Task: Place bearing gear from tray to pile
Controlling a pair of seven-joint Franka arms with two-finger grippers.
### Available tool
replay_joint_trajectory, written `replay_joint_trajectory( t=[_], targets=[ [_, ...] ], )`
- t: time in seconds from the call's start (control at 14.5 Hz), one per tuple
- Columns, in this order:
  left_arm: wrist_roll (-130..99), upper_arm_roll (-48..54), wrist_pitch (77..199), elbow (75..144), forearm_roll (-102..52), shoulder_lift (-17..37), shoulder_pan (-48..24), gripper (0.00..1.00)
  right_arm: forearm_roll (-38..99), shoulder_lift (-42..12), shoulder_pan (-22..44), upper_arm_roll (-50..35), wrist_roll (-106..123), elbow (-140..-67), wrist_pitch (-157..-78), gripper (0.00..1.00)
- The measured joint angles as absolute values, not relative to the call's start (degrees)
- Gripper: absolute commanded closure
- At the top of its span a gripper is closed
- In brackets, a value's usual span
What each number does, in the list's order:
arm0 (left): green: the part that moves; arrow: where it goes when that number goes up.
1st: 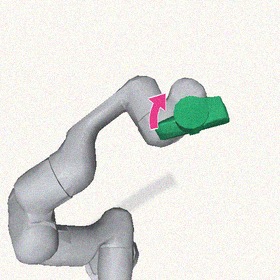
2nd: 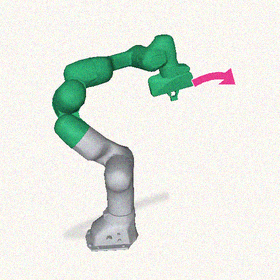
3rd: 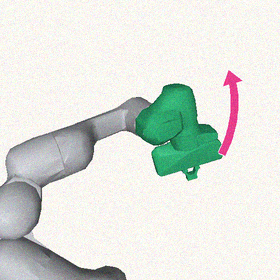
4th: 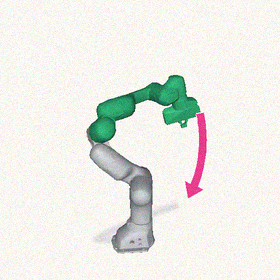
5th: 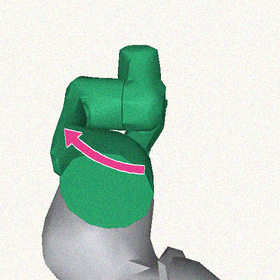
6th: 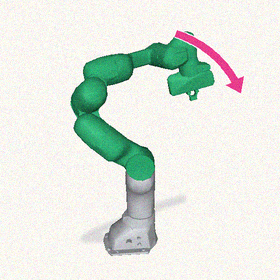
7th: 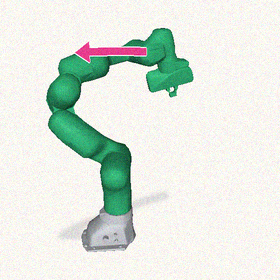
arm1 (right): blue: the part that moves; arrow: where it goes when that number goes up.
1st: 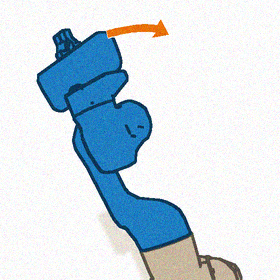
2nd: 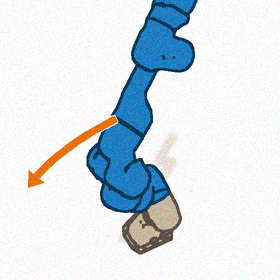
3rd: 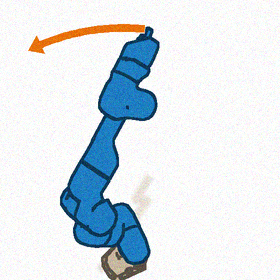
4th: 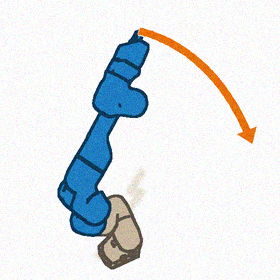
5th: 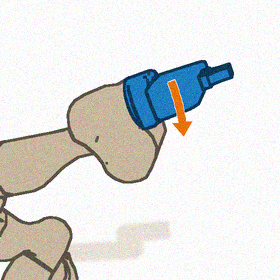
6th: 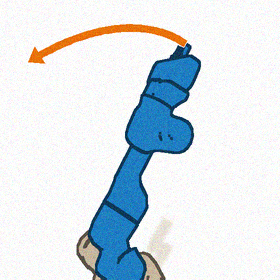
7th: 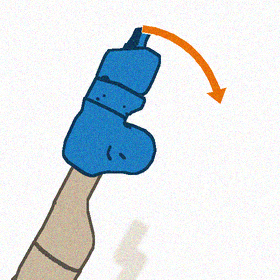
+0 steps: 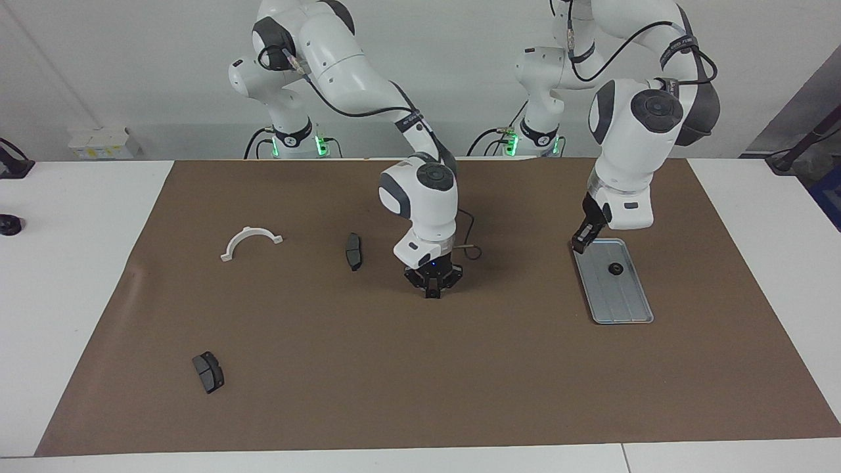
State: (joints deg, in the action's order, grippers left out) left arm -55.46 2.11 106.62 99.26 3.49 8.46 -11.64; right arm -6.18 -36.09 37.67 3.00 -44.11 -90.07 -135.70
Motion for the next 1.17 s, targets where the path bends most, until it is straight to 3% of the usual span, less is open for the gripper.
replay_joint_trajectory(
  t=[0.21,0.41,0.9,1.17],
  targets=[
    [-55.4,2.3,106.5,99.3,3.5,8.5,-11.9,1.0,-6.2,-36.1,37.6,3.0,-44.1,-89.9,-135.2,1.0],
    [-55.4,2.5,107.3,99.2,3.4,8.5,-14.2,1.0,-6.3,-35.4,35.6,3.5,-40.2,-87.2,-129.2,1.0],
    [-55.8,3.2,131.2,108.4,-6.4,9.1,-24.7,1.0,-2.9,-27.8,18.7,3.5,-16.8,-85.8,-118.1,1.0],
    [-60.8,3.2,146.6,108.9,-10.5,17.0,-32.3,0.92,-2.9,-28.1,8.9,3.6,-8.4,-87.3,-118.1,1.0]
  ],
)
